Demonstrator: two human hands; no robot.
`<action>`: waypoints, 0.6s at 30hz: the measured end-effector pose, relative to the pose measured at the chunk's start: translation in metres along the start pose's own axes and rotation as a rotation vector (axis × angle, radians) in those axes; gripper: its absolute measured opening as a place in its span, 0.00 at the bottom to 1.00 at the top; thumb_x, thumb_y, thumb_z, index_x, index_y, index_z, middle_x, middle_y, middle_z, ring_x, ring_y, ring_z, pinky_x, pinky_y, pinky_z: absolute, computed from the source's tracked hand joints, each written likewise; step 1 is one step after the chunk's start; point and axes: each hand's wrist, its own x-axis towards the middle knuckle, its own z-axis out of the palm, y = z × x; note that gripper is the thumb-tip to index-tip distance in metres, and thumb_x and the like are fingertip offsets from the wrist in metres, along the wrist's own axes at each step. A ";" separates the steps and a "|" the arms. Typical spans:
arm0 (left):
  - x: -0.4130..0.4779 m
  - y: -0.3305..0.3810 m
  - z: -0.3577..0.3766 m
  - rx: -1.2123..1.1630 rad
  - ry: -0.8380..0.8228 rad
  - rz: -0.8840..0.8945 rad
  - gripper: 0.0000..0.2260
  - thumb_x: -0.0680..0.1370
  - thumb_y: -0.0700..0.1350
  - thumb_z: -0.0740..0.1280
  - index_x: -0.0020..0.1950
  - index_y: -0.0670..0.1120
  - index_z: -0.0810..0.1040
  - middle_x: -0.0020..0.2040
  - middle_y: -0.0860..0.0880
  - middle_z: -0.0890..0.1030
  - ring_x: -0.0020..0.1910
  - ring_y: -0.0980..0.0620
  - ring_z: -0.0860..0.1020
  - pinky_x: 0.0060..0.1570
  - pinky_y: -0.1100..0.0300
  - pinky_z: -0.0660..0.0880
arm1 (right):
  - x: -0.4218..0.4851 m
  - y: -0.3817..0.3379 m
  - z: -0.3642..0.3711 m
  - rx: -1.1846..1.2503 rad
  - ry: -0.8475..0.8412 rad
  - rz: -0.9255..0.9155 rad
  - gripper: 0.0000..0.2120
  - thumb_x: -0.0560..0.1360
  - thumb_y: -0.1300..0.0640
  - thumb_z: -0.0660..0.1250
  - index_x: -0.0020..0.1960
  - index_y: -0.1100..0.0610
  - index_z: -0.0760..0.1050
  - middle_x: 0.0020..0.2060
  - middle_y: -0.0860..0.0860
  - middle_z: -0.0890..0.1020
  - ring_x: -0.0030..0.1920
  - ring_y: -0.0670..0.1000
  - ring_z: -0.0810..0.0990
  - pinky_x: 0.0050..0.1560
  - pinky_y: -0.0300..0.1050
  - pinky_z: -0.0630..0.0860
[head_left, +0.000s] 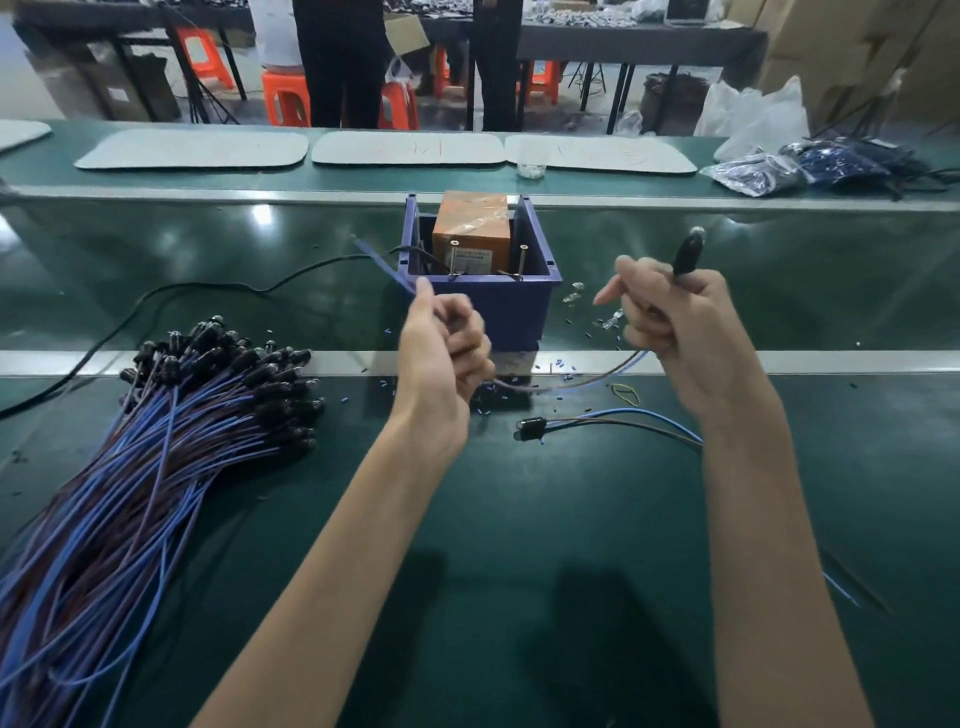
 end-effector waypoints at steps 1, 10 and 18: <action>-0.001 -0.004 0.003 0.153 -0.043 0.019 0.22 0.84 0.56 0.47 0.36 0.47 0.66 0.23 0.54 0.60 0.20 0.58 0.55 0.21 0.65 0.50 | 0.001 0.002 0.006 -0.041 0.022 0.016 0.15 0.75 0.55 0.67 0.31 0.56 0.82 0.25 0.56 0.60 0.26 0.46 0.54 0.25 0.34 0.55; -0.007 -0.014 0.005 0.665 -0.203 0.160 0.18 0.84 0.46 0.52 0.35 0.47 0.70 0.22 0.59 0.65 0.20 0.60 0.61 0.21 0.70 0.57 | 0.000 0.015 0.042 -0.139 -0.071 0.144 0.07 0.74 0.56 0.71 0.42 0.61 0.83 0.27 0.52 0.73 0.26 0.48 0.57 0.25 0.35 0.54; 0.000 -0.016 0.000 0.638 -0.192 0.126 0.16 0.84 0.47 0.56 0.47 0.39 0.78 0.26 0.57 0.68 0.26 0.59 0.63 0.29 0.66 0.62 | 0.001 0.016 0.053 0.171 0.028 0.238 0.07 0.73 0.67 0.69 0.37 0.59 0.82 0.35 0.57 0.83 0.30 0.45 0.82 0.21 0.30 0.68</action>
